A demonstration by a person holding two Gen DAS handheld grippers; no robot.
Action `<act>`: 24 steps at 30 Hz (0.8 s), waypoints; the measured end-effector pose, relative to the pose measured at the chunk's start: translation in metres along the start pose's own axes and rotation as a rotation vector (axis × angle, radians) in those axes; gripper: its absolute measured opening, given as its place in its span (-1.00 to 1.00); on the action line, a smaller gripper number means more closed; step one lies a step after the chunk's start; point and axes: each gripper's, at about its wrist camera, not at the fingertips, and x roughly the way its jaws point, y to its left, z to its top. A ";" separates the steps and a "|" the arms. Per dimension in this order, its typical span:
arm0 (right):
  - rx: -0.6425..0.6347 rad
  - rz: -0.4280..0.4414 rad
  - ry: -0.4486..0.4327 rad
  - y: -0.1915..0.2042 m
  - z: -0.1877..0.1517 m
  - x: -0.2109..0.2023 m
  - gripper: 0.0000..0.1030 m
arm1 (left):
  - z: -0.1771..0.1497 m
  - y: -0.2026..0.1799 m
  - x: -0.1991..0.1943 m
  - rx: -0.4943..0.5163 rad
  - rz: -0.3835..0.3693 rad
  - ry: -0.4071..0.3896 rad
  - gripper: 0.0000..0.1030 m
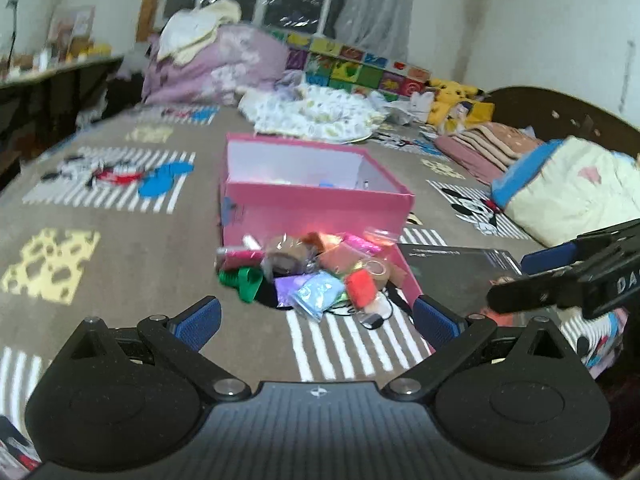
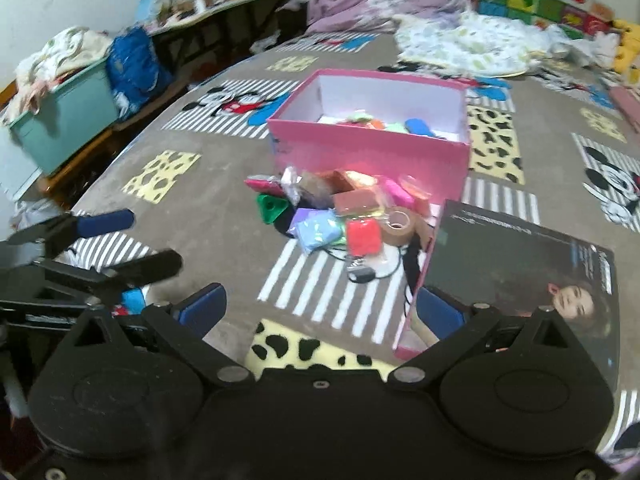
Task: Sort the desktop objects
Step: 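Move the left tool down to the green clay packet in the pile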
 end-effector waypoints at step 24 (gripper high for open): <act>-0.175 0.010 0.115 -0.044 0.047 0.112 0.98 | 0.007 0.054 0.126 0.021 -0.036 0.027 0.80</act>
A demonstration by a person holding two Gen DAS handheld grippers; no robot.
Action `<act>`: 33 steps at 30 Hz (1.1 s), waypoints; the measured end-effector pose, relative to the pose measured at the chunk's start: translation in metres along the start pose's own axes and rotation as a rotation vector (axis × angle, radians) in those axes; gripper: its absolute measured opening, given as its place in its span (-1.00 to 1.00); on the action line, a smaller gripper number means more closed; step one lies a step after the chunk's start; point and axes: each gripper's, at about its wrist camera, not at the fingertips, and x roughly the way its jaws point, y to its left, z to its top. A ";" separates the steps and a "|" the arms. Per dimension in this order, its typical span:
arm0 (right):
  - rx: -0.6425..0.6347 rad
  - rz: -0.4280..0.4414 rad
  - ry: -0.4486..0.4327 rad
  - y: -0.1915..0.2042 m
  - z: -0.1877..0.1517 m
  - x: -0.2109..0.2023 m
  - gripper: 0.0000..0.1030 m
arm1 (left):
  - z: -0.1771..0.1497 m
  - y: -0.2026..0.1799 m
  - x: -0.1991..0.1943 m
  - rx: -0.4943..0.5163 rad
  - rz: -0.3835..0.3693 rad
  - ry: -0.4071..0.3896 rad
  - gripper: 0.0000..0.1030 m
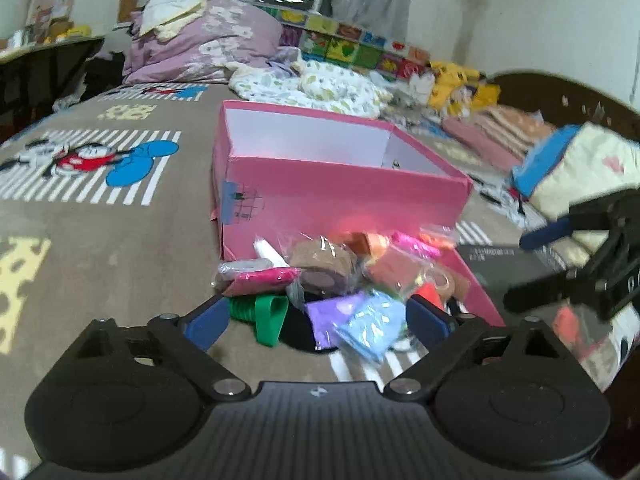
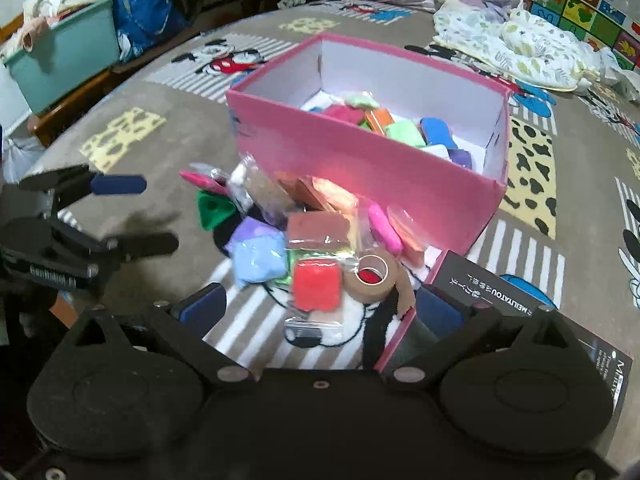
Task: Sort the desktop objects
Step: 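Move the left tool down to the green clay packet in the pile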
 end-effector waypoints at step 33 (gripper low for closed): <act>-0.078 0.035 0.088 0.008 0.000 0.073 0.47 | -0.015 0.016 0.043 0.041 0.078 -0.022 -0.82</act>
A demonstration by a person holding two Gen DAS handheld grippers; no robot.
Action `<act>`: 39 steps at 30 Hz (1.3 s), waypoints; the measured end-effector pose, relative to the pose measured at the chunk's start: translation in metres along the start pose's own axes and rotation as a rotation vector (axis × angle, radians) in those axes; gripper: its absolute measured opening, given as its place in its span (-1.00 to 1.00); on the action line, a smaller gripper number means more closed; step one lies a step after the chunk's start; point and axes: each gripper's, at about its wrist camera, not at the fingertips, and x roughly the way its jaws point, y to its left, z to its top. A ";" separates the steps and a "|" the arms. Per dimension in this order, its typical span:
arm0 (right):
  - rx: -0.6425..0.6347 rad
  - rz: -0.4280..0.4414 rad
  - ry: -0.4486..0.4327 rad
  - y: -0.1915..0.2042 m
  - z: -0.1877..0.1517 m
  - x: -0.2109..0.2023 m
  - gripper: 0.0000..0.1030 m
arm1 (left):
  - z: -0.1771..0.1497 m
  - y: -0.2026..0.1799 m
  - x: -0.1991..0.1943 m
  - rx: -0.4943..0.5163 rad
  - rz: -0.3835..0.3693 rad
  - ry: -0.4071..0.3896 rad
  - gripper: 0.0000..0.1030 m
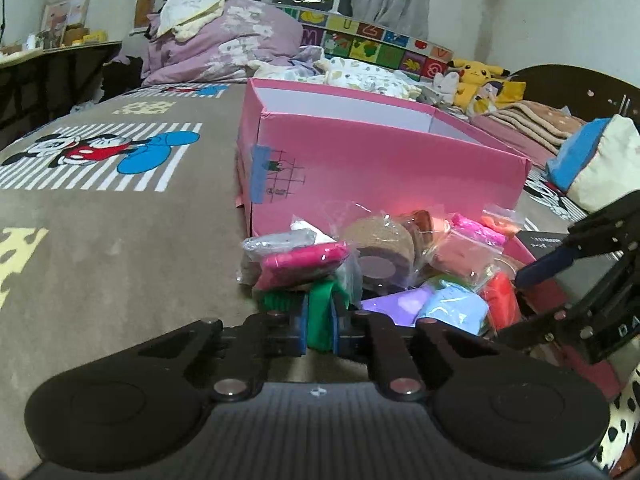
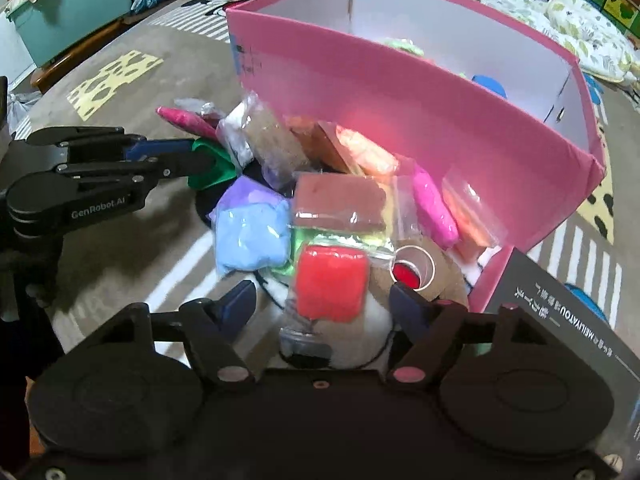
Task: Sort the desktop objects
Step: 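Close the left tool on the green clay packet and lift it, then release green packet from left tool into box while right tool grasps red packet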
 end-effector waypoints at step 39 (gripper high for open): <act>-0.083 -0.030 -0.001 0.012 -0.004 0.003 -0.24 | 0.080 -0.012 -0.056 -0.045 -0.141 -0.246 -0.82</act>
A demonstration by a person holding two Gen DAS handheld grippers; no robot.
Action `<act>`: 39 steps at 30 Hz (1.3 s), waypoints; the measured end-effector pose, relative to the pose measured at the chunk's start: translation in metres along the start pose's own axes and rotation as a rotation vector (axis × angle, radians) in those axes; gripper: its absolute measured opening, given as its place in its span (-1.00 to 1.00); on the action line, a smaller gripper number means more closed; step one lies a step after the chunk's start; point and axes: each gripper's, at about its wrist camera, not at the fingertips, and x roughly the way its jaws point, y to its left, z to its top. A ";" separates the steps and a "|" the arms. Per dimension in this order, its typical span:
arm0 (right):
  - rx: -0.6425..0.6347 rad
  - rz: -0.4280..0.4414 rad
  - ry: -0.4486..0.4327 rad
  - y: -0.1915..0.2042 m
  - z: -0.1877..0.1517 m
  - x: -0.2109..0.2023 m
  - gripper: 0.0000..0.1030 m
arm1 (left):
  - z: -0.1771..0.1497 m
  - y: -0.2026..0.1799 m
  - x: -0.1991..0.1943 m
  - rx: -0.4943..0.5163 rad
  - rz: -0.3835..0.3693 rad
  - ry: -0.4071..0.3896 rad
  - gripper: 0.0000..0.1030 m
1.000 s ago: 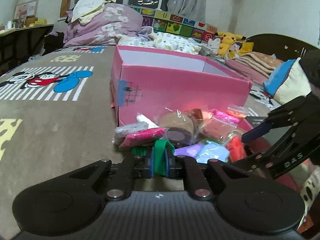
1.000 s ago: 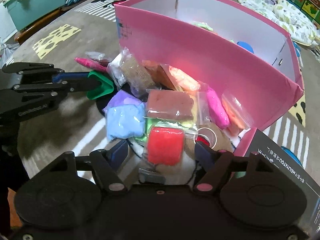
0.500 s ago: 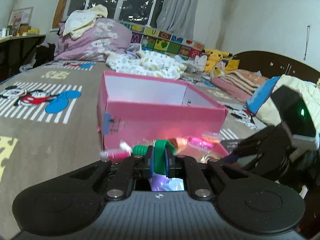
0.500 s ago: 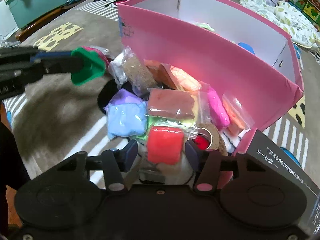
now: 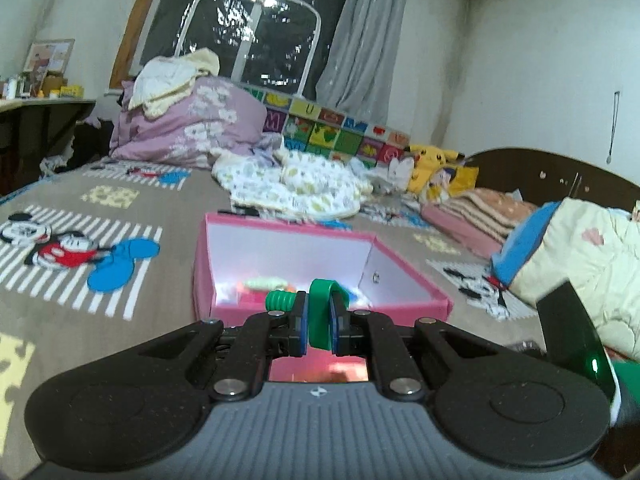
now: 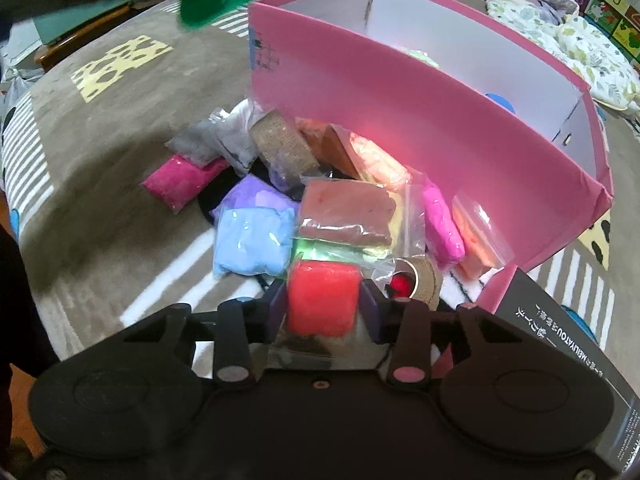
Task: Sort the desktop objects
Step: 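Release green packet from left tool into box while right tool grasps red packet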
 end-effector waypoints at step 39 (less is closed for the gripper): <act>0.091 0.157 -0.065 -0.014 0.009 -0.029 -0.27 | 0.016 0.027 0.190 -0.042 -0.043 0.363 -0.82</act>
